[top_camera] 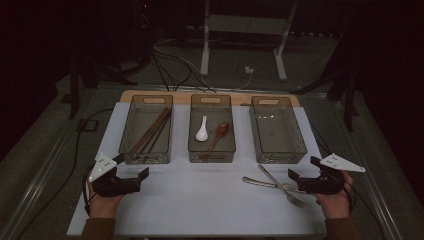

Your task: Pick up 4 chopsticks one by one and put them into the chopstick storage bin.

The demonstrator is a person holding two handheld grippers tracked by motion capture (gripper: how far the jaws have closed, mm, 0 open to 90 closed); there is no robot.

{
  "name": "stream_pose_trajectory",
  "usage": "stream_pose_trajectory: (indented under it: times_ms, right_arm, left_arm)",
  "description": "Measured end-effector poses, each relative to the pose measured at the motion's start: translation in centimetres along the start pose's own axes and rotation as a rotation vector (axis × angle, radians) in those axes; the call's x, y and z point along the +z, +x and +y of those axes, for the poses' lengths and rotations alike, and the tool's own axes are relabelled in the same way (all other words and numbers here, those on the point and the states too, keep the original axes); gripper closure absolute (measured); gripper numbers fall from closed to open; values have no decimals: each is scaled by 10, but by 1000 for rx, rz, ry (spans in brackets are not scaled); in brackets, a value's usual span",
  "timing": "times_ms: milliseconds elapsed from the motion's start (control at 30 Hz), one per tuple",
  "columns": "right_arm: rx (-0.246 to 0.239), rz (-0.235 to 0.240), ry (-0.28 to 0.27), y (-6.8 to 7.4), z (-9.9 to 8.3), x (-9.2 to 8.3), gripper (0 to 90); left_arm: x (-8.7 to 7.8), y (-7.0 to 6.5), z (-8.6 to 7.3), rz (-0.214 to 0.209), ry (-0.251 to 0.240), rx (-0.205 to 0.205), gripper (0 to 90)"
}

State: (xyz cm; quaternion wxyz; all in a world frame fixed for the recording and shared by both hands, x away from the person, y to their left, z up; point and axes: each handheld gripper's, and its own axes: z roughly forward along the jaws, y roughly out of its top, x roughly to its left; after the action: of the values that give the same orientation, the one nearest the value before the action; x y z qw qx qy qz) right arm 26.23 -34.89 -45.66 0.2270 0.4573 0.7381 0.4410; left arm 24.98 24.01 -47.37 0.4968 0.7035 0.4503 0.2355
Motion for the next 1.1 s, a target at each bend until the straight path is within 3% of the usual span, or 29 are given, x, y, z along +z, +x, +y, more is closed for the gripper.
stream_pose_trajectory:
  times_ms: [567, 1100]
  right_arm:
    - [-46, 44, 139, 8, 7, 12, 0]
    - [-64, 47, 239, 13, 11, 30, 0]
  left_arm:
    - [-1, 0, 0, 0, -3, 1, 5]
    - [1, -1, -2, 0, 4, 3, 5]
